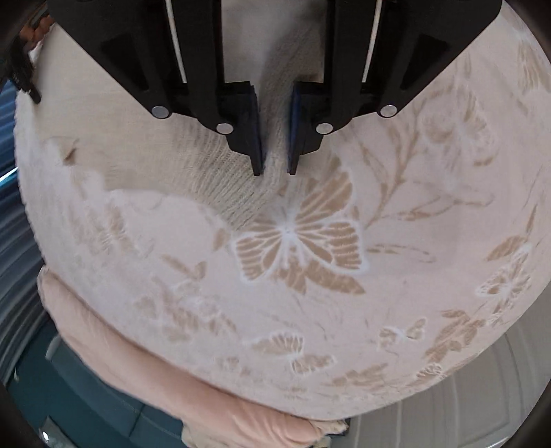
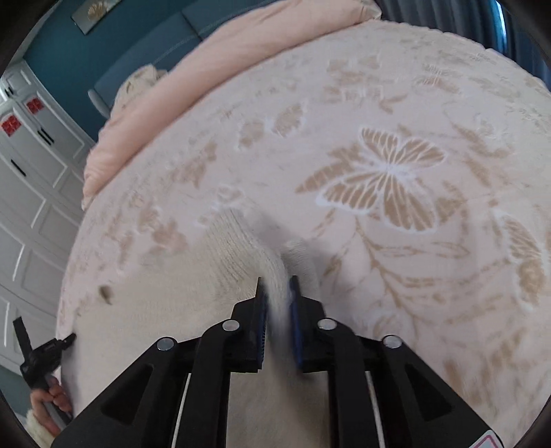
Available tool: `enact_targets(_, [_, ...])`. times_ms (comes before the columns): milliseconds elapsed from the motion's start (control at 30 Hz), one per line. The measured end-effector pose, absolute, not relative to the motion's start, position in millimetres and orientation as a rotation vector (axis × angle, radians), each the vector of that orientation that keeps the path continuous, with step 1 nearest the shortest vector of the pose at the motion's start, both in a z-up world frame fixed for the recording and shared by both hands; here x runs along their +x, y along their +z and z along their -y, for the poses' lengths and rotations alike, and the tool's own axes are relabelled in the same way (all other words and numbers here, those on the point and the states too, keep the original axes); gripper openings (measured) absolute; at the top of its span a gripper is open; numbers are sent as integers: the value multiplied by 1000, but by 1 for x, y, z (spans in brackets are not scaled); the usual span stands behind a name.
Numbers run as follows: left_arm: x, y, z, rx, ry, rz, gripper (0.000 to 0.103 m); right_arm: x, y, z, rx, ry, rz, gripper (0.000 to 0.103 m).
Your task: Fold small clothes
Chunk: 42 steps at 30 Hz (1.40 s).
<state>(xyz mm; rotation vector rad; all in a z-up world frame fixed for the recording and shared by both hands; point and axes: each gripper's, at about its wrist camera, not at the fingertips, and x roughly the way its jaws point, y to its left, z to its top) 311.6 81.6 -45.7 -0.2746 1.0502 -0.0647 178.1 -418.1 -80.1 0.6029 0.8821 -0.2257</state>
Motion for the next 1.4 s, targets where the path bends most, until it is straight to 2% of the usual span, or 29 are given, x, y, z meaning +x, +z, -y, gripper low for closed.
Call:
enact_targets(167, [248,11,-73,-321,-123,-931,28,143,-23,349,454,-115,-787,17])
enact_targets(267, [201,16,-36,-320,-230,-918,41,136,-32,260,467,106,-840,16])
enact_targets(400, [169,-18,2,-265,-258,-1017,42,130,-61,166,396,271,-925,9])
enact_targets(500, [163,-40,-16,-238,-188,-1041,41,123,-70,188,403,188,-932,9])
enact_targets(533, [162,-43,-27,-236,-179,-1036,38,116,-72,213,408,107,-931,9])
enact_targets(567, [163,-45,-42,-247,-164,-1037,33,108,-76,243,442,34,-934,4])
enact_targets(633, [166,-48,-64,-272,-133,-1040,32,85,-84,309,533,-114,-925,2])
enact_targets(667, [166,-50,-77,-293,-118,-1042,26,73,-87,335,549,-189,-923,0])
enact_targets(767, [161,-54,-93,-362,-147,-1045,21,35,-92,395,642,-290,-900,0])
enact_targets(800, [159,-53,-91,-354,-145,-1040,21,30,-90,400,636,-318,-902,2])
enact_targets(833, [158,-51,-90,-349,-141,-1040,21,24,-83,402,614,-344,-896,15])
enact_targets(900, [151,-40,-90,-396,-147,-1032,30,18,-70,401,594,-339,-865,20])
enact_targets(933, [147,-37,-92,-424,-147,-1023,44,16,-68,400,605,-328,-857,39])
enact_targets(967, [140,-32,-97,-463,-126,-1009,52,15,-68,401,626,-326,-853,58])
enact_targets(1000, [133,-30,-104,-499,-90,-998,65,15,-72,405,644,-327,-849,60])
enact_targets(1033, [126,-31,-114,-544,-50,-992,67,17,-77,408,682,-316,-850,60])
enact_targets(1200, [103,-61,-153,-823,18,-1050,68,19,-108,404,942,-190,-866,60])
enact_targets(1267, [102,-72,-156,-886,26,-1061,68,25,-117,390,988,-166,-869,69])
enact_targets(1333, [108,-74,-150,-906,18,-1042,73,31,-115,379,957,-176,-853,74])
enact_targets(1400, [122,-74,-139,-911,-10,-1033,73,40,-115,374,961,-161,-860,74])
